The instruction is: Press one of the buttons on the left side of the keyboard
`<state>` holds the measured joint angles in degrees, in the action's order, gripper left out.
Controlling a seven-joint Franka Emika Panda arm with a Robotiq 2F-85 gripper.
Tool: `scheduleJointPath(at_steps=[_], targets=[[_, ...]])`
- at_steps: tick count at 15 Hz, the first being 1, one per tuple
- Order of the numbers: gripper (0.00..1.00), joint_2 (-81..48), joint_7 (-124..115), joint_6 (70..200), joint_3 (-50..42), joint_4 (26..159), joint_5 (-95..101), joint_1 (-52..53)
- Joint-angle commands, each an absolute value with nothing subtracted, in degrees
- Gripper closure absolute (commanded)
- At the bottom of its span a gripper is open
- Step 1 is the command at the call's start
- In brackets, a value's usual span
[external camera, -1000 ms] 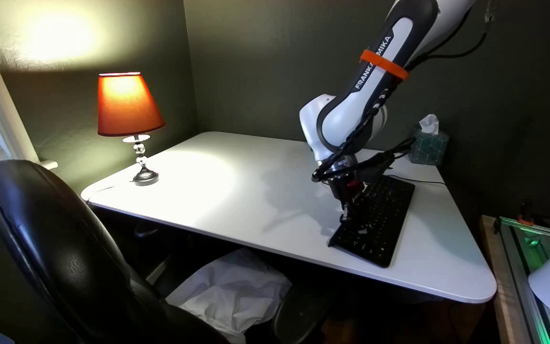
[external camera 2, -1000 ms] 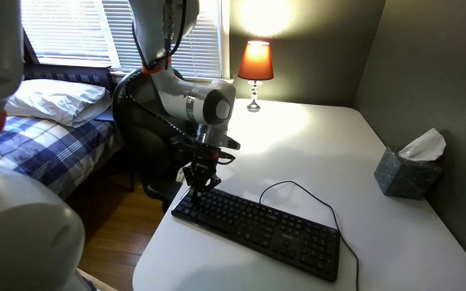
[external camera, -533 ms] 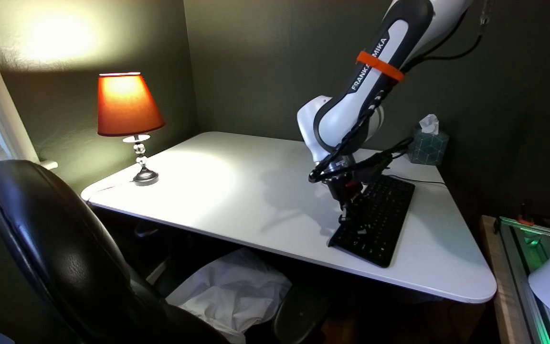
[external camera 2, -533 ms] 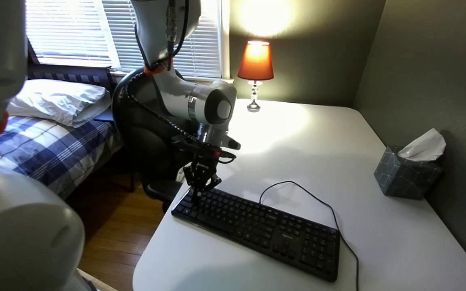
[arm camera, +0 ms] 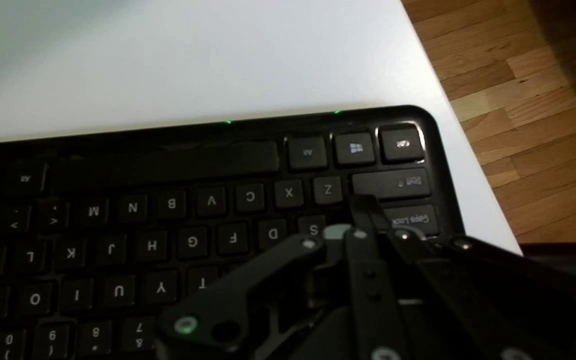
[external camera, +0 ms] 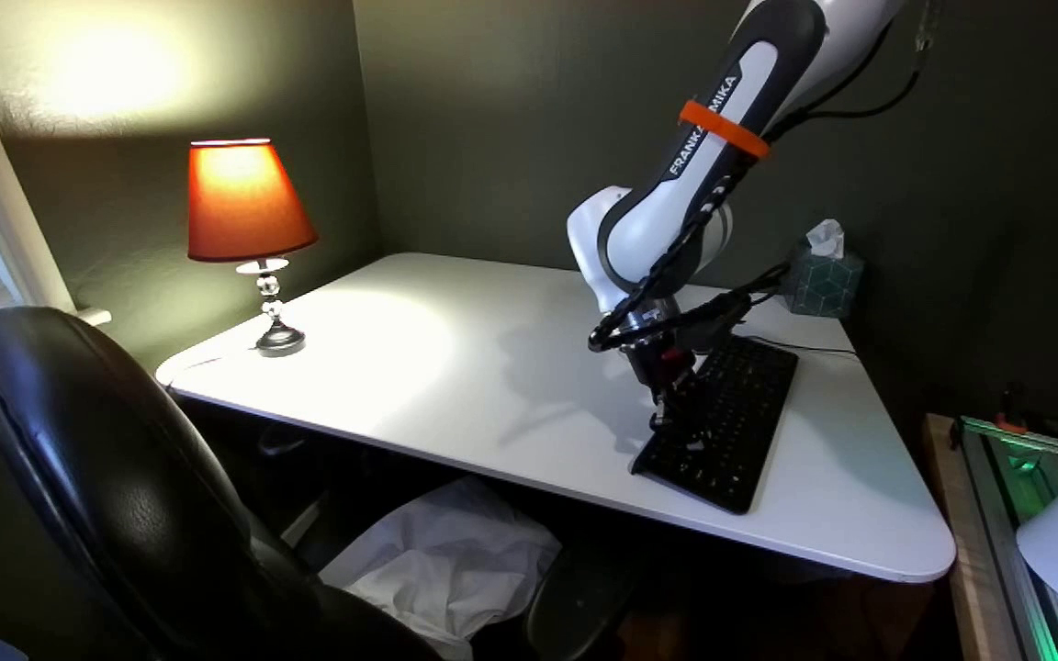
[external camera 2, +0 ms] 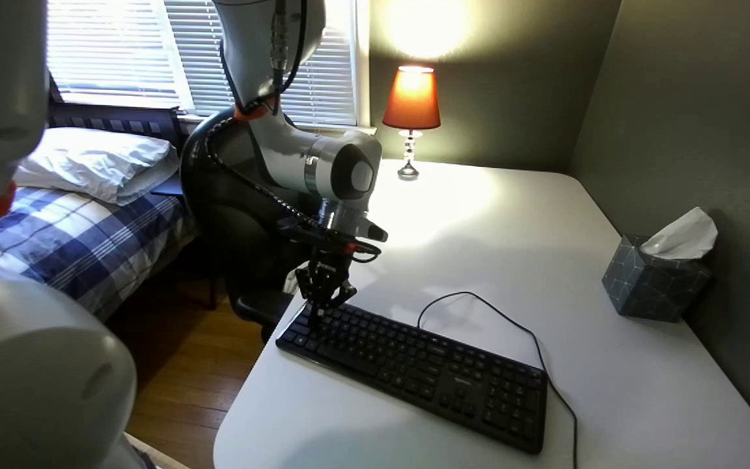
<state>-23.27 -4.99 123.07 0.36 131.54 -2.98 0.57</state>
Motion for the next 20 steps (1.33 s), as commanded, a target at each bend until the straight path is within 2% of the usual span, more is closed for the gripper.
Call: scheduleJointPath(at_steps=[1, 18, 19, 20], targets=[[1.00, -24.19, -5.01, 121.69, 0.22, 130.47, -2.60, 0.93], [1.00, -20.87, -5.70, 122.98, 0.02, 132.95, -2.47, 1.03], [0.96, -20.62, -5.99, 122.99, 0.03, 133.10, -2.67, 1.04], [0.73, -20.41, -5.81, 122.78, 0.01, 133.17, -2.35, 1.08]])
